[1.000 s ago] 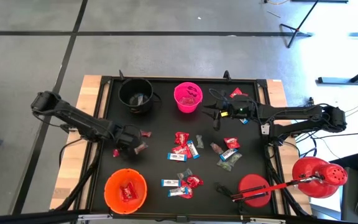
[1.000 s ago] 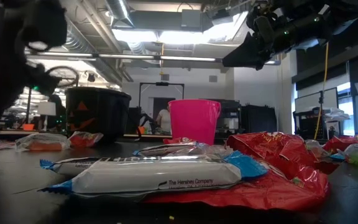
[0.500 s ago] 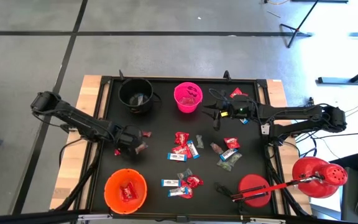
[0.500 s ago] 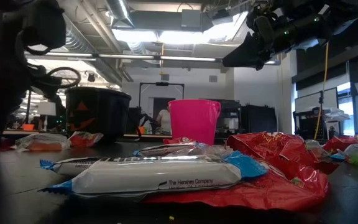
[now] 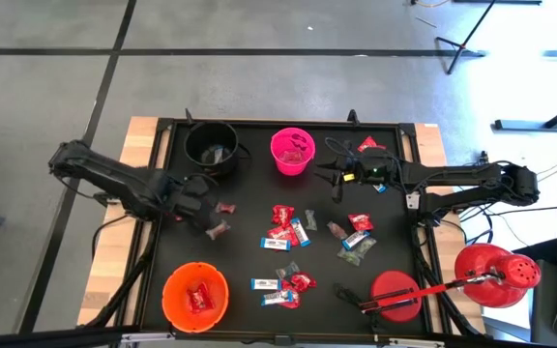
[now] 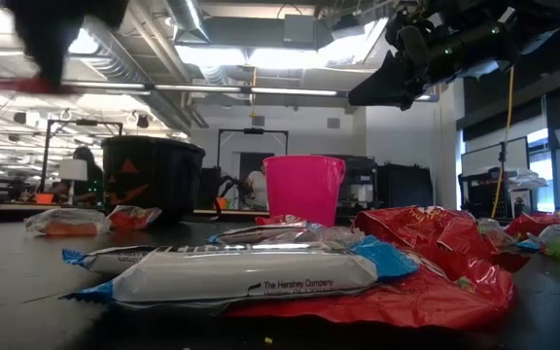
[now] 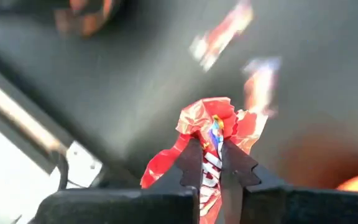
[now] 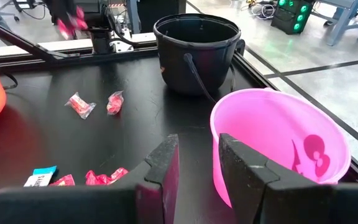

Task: Organize candy in baskets
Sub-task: Put the red candy into the orange bucket

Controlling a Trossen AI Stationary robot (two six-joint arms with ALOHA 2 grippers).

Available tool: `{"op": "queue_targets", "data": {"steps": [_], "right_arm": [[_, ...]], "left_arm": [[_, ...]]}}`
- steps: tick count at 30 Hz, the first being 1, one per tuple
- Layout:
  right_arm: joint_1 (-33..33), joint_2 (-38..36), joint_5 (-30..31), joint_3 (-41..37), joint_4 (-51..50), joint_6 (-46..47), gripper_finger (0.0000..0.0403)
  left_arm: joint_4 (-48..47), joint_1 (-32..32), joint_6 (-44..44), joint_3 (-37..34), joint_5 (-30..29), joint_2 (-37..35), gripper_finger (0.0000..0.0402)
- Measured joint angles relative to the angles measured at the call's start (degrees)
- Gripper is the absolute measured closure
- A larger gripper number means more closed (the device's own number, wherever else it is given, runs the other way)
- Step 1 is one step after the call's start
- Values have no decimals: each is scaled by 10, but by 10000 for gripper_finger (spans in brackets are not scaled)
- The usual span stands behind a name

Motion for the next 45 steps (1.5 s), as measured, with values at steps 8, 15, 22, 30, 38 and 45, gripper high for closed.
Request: {"op": "queue_targets", "data": {"steps": [8, 15, 22, 30, 38, 45], "right_arm": [[0, 0, 0, 0, 0, 13, 292], [0, 0, 0, 0, 0, 13, 292], [0, 0, 0, 0, -1, 19, 292], [0, 0, 0, 0, -1, 46, 292], [0, 0, 0, 0, -1, 58, 292], [0, 0, 0, 0, -4, 58, 292]], "left_arm": [[234, -103, 173, 117, -116, -1, 396], [310, -166, 164, 117, -121, 9, 397], [307, -206, 15, 117, -18, 62, 396], [306, -240, -105, 117, 113, 153, 394], [280, -269, -123, 117, 128, 197, 375], [262, -275, -137, 117, 115, 202, 318]]}}
